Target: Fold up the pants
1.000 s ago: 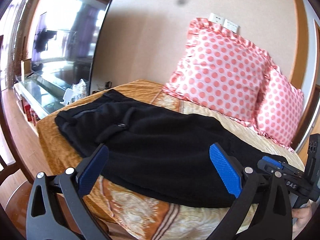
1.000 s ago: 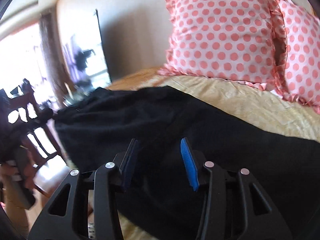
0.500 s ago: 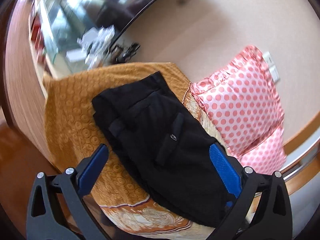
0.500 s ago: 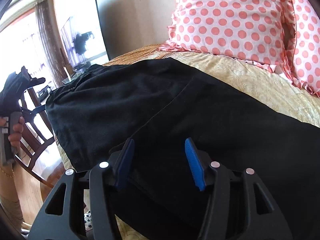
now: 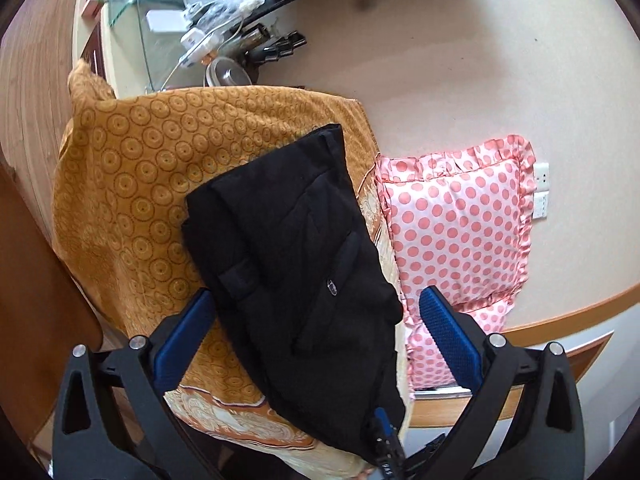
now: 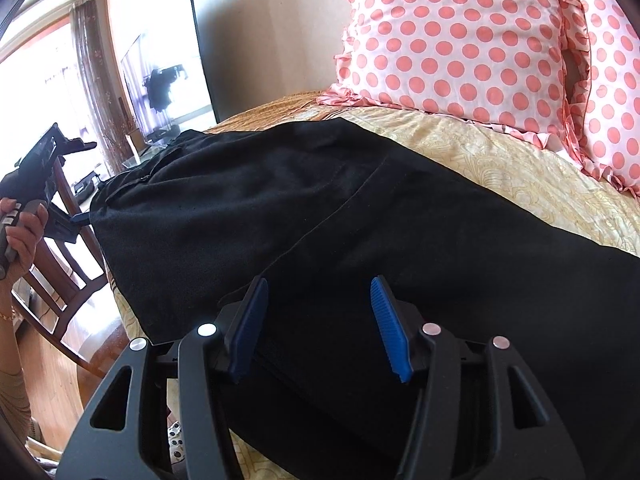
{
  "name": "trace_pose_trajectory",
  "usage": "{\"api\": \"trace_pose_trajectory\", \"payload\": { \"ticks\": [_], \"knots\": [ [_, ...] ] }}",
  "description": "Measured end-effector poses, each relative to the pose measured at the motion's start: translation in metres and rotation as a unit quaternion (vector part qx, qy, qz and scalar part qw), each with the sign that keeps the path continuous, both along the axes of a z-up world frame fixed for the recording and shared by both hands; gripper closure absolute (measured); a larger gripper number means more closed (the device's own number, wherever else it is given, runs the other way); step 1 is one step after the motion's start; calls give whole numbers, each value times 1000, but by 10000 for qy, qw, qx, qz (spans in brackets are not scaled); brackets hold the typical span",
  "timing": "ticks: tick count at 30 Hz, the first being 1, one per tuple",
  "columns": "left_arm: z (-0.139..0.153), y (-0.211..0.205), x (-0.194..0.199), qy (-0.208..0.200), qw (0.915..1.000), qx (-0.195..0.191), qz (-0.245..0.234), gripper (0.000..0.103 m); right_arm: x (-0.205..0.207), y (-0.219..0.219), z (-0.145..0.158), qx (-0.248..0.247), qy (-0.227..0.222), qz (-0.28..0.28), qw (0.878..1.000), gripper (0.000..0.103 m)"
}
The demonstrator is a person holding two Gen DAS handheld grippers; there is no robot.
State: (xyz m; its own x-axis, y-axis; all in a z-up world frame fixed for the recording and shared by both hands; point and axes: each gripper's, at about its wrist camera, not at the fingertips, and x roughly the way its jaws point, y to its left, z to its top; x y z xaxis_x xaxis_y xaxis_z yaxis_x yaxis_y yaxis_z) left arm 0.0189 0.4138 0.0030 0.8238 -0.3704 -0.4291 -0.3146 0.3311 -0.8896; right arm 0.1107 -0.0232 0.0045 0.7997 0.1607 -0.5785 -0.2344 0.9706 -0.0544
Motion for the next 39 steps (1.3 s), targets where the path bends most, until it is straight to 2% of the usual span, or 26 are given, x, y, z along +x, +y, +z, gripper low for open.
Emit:
{"api": "trace_pose_trajectory", "payload": {
  "ticks": [6,9,11,13,17,18,19,22,24,26,28,31,35,39],
  "knots": [
    [-8,0,0,-184,9992,-346,39,2,-1,0,0,14,-12,5,10000,47],
    [-8,-10,2,-285,9991,-296,-52,2,-1,1,0,12,-14,1,10000,47],
    [-4,-16,5,-326,9994,-113,-98,3,0,1,0,6,-15,2,10000,47],
    [-1,-20,9,-215,9997,147,6,10,-1,2,0,-5,-20,9,10000,47],
    [-4,-19,12,-36,9991,286,301,33,-4,3,0,12,-53,42,10000,46],
    [-5,-19,13,-23,9989,313,350,38,-6,2,0,32,-60,72,10000,43],
    [-5,-19,13,19,9985,363,417,40,-8,2,0,57,-56,118,9999,35],
    [-5,-20,14,198,9965,576,568,56,-19,5,-1,92,-126,380,9992,34],
    [-6,-20,15,343,9943,776,646,82,-29,9,0,18,-240,585,9980,33],
    [-1,-25,16,324,9906,1135,685,87,-44,10,2,-30,-427,774,9961,18],
    [9,-33,16,230,9852,1555,681,91,-62,5,6,75,-729,908,9932,11],
    [34,-51,17,14,9740,2185,606,92,-83,-11,14,229,-995,881,9909,8],
    [77,-98,27,-449,9509,3052,245,93,-102,-43,20,340,-1147,533,9914,5],
    [112,-161,44,-953,9323,3468,-389,93,-119,-81,22,611,-1207,78,9908,5]
  ]
}}
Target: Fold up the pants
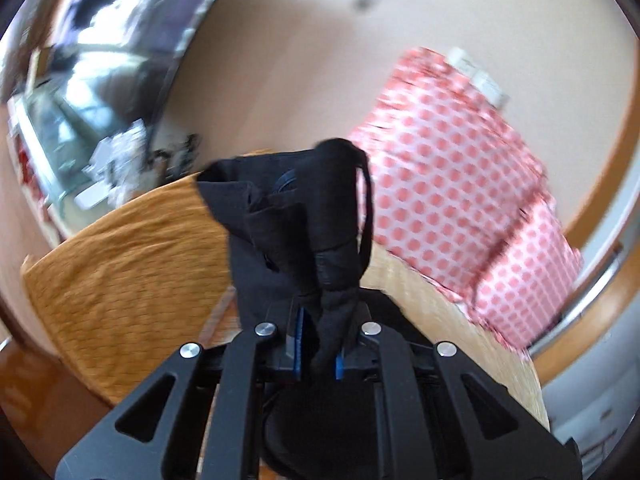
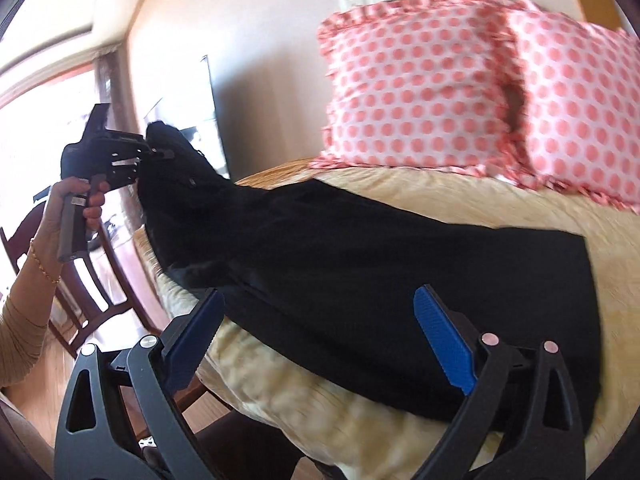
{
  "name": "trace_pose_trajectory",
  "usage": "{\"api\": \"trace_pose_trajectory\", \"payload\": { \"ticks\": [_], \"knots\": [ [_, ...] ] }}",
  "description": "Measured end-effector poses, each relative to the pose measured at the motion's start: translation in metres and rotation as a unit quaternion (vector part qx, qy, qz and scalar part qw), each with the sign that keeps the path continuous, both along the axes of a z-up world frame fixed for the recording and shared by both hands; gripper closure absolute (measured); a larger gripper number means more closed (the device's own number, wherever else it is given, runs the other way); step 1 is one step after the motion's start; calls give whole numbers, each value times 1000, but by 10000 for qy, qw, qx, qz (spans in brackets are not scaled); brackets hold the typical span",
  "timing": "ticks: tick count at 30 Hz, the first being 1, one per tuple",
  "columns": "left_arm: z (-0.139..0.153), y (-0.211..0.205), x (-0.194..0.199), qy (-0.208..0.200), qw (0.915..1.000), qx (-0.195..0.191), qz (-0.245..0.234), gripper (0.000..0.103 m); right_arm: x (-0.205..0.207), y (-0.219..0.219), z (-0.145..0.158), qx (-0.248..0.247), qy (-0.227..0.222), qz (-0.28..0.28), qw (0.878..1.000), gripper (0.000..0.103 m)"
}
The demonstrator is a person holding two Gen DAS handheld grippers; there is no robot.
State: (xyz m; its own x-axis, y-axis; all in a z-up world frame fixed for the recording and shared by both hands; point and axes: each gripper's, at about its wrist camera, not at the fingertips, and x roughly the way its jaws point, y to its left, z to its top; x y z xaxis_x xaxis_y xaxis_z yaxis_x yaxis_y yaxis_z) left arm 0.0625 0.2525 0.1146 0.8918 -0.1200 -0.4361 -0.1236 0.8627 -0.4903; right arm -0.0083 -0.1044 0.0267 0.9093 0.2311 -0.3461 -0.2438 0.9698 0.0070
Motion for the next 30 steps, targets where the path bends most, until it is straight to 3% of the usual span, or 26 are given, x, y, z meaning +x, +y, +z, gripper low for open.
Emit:
{"api": "trace_pose_trajectory", "payload": {
  "ticks": [5,10,15,17,20,23,27,30],
  "knots": [
    [32,-87,25,-224,9939,330,-1024,93,-30,-53,2,524,-131,-612,9967,5],
    [42,-183,47,-333,9774,414,-2046,93,-63,-95,1,951,-298,-1158,9883,5],
    [3,-270,52,-117,9521,404,-3028,93,-86,-124,-6,1082,-355,-1626,9801,5],
    [-34,-306,60,459,9342,387,-3516,94,-92,-135,-9,1160,-329,-1775,9767,5],
    [-79,-324,69,1140,9169,221,-3818,94,-96,-145,-12,1252,-314,-1896,9733,4],
    [-80,-324,63,1014,9202,371,-3762,94,-99,-151,-12,1253,-357,-1959,9719,4],
    [-50,-329,48,426,9310,689,-3559,94,-103,-156,-14,1270,-389,-2001,9707,4],
    [-40,-345,37,189,9272,724,-3671,94,-105,-160,-15,1345,-432,-2032,9689,4]
  ]
}}
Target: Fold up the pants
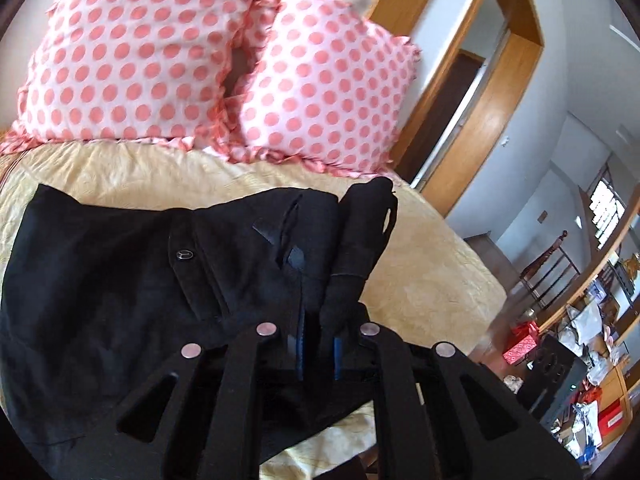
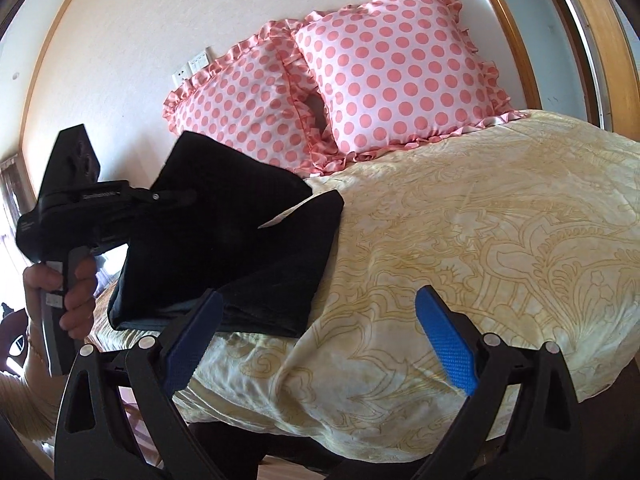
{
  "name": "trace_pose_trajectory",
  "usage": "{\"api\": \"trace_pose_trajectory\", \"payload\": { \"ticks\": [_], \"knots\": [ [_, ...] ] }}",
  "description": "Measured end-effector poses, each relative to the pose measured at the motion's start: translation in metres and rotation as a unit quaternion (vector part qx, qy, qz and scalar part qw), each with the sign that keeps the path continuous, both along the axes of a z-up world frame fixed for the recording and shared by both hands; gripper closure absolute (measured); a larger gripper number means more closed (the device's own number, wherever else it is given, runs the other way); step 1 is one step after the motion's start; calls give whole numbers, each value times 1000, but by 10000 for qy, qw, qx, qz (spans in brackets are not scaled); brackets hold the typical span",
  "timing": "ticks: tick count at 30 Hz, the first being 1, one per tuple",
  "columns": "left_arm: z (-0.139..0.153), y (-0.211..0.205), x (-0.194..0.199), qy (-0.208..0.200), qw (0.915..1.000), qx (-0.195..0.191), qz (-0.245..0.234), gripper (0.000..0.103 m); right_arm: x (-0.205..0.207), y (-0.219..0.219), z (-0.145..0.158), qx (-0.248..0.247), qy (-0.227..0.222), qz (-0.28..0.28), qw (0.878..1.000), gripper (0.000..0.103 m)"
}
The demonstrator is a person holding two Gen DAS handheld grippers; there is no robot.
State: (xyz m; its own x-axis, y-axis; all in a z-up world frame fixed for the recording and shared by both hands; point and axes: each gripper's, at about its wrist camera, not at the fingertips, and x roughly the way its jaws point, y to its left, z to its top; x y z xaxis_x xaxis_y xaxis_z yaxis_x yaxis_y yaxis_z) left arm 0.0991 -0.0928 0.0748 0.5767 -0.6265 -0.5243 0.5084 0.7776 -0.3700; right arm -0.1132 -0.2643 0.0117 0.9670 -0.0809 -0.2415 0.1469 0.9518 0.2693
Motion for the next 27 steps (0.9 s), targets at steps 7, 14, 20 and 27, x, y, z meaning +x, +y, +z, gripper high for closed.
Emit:
{"api": "trace_pose_trajectory", "payload": {
  "ticks": [7,14,20,27],
  "knots": [
    [-39,-39,-12,223,9975,450,-505,93,-6,-9,-3,117,27,-195,9997,4],
    [-52,-40,-29,-21,9971,590,-474,92,-10,-8,22,-67,-350,-301,9989,4],
    [-56,-42,-44,-338,9961,679,-457,80,4,4,60,-300,-790,-235,9961,4],
    [-9,20,-80,-1030,9944,45,-248,2,34,42,94,-893,-1027,222,9904,4]
  ]
}}
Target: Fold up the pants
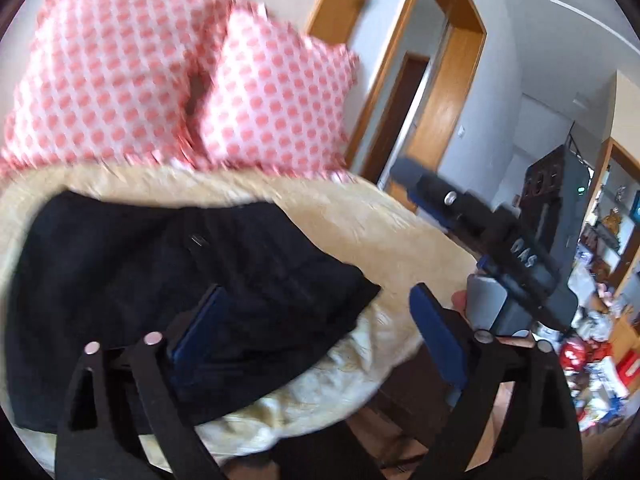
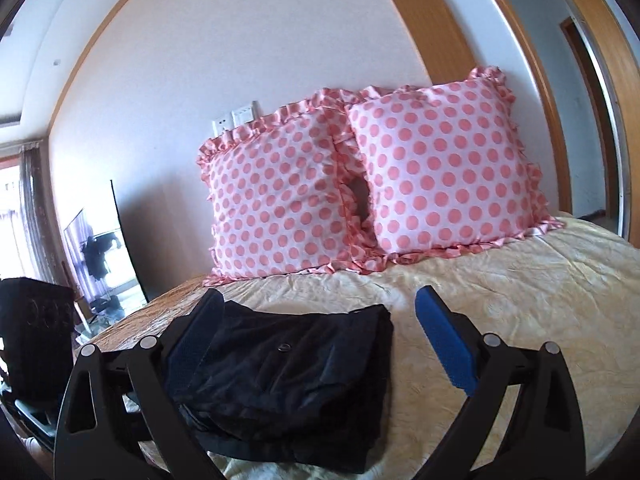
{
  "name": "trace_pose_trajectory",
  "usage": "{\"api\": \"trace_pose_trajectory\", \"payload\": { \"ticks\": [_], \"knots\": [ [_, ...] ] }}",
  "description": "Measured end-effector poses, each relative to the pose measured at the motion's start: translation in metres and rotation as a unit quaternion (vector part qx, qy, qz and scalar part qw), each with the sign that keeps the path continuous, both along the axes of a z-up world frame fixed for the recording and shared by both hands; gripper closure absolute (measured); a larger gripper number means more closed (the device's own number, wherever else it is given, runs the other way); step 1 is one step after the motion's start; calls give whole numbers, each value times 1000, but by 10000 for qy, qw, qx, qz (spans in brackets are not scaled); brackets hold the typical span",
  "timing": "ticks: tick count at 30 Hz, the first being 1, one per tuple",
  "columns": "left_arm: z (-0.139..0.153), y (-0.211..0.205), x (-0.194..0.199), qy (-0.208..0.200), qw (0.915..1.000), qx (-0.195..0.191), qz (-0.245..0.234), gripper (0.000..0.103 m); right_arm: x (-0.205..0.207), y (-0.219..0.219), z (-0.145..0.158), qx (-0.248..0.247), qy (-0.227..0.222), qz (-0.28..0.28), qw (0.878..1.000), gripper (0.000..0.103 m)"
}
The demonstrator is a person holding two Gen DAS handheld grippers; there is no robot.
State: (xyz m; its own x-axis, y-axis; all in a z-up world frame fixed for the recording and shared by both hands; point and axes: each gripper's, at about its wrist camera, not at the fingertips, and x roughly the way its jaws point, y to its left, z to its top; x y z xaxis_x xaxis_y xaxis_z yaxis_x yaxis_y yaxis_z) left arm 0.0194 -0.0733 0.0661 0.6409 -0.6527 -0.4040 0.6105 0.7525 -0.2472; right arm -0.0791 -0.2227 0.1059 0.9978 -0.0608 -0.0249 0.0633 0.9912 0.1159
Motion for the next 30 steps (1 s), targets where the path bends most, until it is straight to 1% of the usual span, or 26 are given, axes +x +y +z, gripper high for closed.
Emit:
{"api": "trace_pose_trajectory", "payload": {
  "ticks": [2,3,4,6,7,9,10,12,13,14,15,16,18,20,21,23,24,25,26,27,28,29,30],
  "knots": [
    [6,18,1,-310,9976,229,583,2,16,12,-2,-29,197,349,9992,5],
    [7,26,4,-403,9949,382,846,2,28,19,-5,-26,378,540,9978,5],
    [4,35,11,-404,9918,531,1088,2,35,25,-10,-35,492,659,9966,6],
    [-3,49,27,-158,9884,655,1360,2,54,35,-21,-60,809,850,9931,7],
    [-9,55,35,45,9879,651,1407,2,62,39,-27,-78,981,861,9914,7],
    [-18,62,46,311,9870,627,1446,2,74,42,-39,-42,1274,848,9882,9],
    [-25,64,51,448,9863,635,1457,2,81,41,-46,32,1473,802,9858,9],
    [-37,66,56,689,9839,650,1518,2,91,36,-64,114,1897,536,9803,9],
    [-48,67,61,887,9814,724,1538,2,95,31,-77,121,2147,341,9760,12],
    [-56,69,61,1034,9804,751,1496,2,95,30,-85,64,2221,269,9746,12],
    [-61,68,63,1059,9803,787,1468,2,92,30,-88,-30,2155,237,9762,12],
    [-62,66,59,909,9804,898,1497,2,90,34,-90,-198,2175,139,9758,12],
    [-64,61,57,839,9780,1125,1541,2,89,43,-93,-512,2205,-33,9740,12],
    [-62,61,56,852,9777,1104,1570,2,86,49,-88,-646,2172,-146,9739,12],
    [-60,62,55,848,9782,1052,1577,2,82,53,-84,-709,2088,-215,9752,12],
    [-52,65,46,671,9796,957,1633,2,70,61,-79,-881,1788,-265,9796,12],
    [-50,66,41,525,9788,1000,1711,2,64,66,-78,-998,1687,-291,9802,12],
    [-50,65,38,406,9763,1140,1796,2,61,69,-81,-1107,1689,-323,9789,11],
    [-51,63,36,372,9747,1247,1819,2,61,71,-85,-1175,1757,-351,9768,10],
    [-54,61,36,378,9730,1366,1820,2,64,73,-95,-1350,1942,-433,9707,9],
    [-60,58,37,458,9716,1478,1790,2,63,74,-101,-1441,1950,-465,9690,9],
    [-65,58,38,479,9713,1509,1777,2,60,74,-103,-1438,1812,-471,9717,9],
    [-68,58,35,338,9722,1476,1784,2,60,73,-101,-1388,1873,-438,9715,9]
  ]
}}
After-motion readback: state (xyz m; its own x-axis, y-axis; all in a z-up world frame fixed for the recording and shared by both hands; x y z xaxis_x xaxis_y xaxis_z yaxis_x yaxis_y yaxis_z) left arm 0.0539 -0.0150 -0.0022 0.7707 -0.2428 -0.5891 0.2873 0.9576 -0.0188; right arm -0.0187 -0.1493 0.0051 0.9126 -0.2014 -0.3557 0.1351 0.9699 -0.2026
